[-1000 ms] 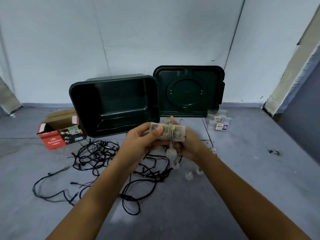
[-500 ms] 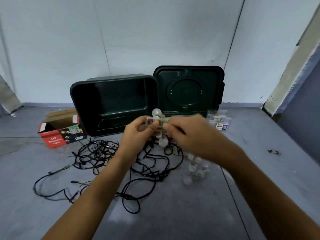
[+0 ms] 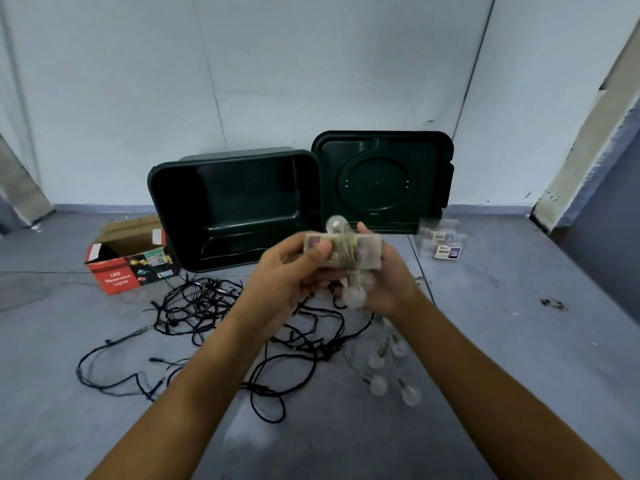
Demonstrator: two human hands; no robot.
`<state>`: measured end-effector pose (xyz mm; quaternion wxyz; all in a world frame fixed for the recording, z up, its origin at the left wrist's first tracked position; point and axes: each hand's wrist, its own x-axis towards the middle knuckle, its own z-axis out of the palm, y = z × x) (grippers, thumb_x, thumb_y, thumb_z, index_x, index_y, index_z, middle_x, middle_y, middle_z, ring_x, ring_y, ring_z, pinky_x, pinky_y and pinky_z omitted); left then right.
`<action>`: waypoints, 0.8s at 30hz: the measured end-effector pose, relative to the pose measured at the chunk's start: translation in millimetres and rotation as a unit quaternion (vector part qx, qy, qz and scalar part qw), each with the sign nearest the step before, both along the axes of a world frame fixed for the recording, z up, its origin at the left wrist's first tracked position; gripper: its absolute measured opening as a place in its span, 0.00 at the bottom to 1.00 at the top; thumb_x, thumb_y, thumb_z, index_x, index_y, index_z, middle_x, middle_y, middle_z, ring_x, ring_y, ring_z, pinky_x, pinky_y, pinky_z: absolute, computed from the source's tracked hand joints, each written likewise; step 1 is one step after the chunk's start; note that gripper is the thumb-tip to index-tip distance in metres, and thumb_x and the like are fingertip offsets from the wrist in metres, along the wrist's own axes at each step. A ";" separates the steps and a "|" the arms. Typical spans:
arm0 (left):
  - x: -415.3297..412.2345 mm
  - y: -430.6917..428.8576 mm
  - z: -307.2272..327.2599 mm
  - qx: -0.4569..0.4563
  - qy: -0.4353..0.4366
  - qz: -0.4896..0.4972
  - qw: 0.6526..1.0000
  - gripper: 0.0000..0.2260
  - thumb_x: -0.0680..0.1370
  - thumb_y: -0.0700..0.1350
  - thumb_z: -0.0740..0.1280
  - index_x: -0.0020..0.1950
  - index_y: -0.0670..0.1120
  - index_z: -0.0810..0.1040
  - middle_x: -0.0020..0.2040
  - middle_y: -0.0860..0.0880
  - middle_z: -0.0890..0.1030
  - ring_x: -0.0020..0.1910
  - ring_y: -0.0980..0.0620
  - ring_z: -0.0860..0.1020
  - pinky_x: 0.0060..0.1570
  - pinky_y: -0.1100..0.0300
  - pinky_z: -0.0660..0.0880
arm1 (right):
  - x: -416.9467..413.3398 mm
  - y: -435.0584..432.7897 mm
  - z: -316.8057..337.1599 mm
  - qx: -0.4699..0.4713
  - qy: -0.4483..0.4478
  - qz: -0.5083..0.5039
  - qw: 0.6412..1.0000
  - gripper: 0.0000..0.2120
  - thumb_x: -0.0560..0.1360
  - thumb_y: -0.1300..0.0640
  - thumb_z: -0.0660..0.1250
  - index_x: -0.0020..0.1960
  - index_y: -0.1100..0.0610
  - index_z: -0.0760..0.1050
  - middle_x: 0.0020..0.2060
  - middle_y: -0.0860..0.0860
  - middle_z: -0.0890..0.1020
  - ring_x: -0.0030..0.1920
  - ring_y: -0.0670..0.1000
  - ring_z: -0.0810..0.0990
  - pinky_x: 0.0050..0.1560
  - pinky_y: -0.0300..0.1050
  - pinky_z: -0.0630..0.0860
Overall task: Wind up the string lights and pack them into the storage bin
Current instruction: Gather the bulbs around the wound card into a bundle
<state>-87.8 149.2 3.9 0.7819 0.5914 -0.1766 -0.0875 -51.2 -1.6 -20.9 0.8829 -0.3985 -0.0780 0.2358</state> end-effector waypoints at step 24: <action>-2.2 -0.8 -3.8 0.101 -0.054 -0.036 0.993 0.11 0.73 0.45 0.66 0.52 0.40 0.77 0.41 0.49 0.84 0.43 0.52 0.82 0.43 0.64 0.77 | 2.8 -29.3 58.3 -0.423 -0.328 -0.108 0.838 0.17 0.68 0.43 0.71 0.29 0.52 0.71 0.25 0.50 0.69 0.24 0.46 0.66 0.26 0.39 0.65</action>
